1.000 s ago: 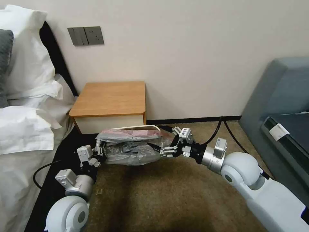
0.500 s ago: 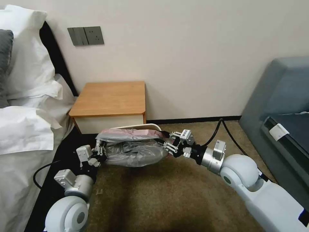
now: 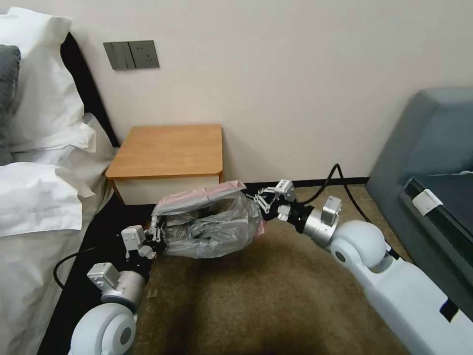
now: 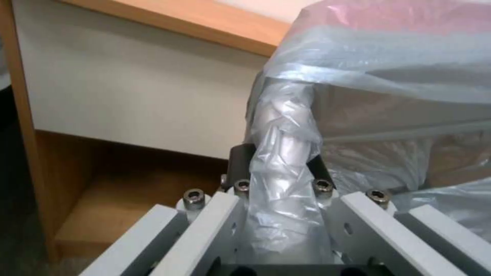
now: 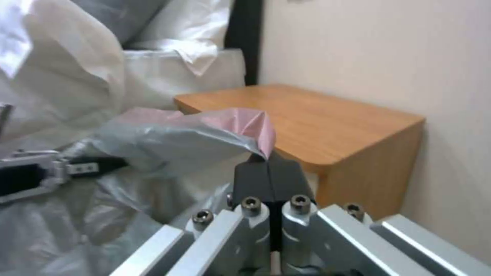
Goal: Pick up the garbage bag from the table and place it over the trash can.
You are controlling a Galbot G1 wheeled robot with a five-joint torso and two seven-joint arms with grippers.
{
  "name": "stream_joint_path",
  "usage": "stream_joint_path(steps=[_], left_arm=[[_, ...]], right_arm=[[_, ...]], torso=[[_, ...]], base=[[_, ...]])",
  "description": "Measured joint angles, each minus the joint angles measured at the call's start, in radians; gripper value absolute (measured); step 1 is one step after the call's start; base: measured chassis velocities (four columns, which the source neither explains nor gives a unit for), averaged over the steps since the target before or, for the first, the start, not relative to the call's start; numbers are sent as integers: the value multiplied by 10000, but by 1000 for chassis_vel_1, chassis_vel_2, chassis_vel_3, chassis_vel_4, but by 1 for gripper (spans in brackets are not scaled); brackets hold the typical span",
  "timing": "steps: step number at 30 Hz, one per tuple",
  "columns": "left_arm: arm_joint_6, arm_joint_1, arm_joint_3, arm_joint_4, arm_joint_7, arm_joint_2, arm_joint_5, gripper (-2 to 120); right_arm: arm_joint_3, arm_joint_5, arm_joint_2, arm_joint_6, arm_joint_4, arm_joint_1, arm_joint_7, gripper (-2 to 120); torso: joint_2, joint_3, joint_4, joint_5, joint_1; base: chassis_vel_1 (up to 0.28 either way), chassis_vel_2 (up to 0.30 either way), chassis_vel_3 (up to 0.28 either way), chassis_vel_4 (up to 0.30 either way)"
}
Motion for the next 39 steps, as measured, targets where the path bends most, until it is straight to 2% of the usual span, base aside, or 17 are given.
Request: stream_joint_path(steps=[10,15,18,27,34,36,39], left_arm=[[-244,33,-26,32,561,-48,-71,5],[-330,17,-26,107,649,-77,-223,5],[-377,1,-26,104,889,-111,-853,5],[-367,24,-53,62,1223,-119,-1386,5],[-351,-24,-51,62,927,-166,-1655,5],[-258,-73,-60,34,592,-181,-2163,5],[-110,-110,-78,-24,429,-190,-2535,5]], right_arm=[[-161,372,-49,-382,-967,556,-347,0],[-161,448,-93,-393,-1084,507,-499,0],[-163,458,-141,-376,-1446,453,-781,0],[-216,244,-126,-304,-1716,471,-993,0],[-192,46,-174,-217,-1688,392,-1117,0],[-160,-22,-198,-181,-1618,298,-1121,0],[-157,-101,-191,-116,-1663,254,-1122,0]], torso=[[0,0,0,1,0],[0,0,-1,0,0],[-1,0,-1,0,0],[0,0,-2,1,0],[0,0,-1,1,0],[-1,0,-1,-1,0],[0,0,-1,0,1]], base=[[0,0,0,0],[0,0,0,0],[0,0,0,0],[0,0,0,0],[0,0,0,0],[0,0,0,0],[0,0,0,0]])
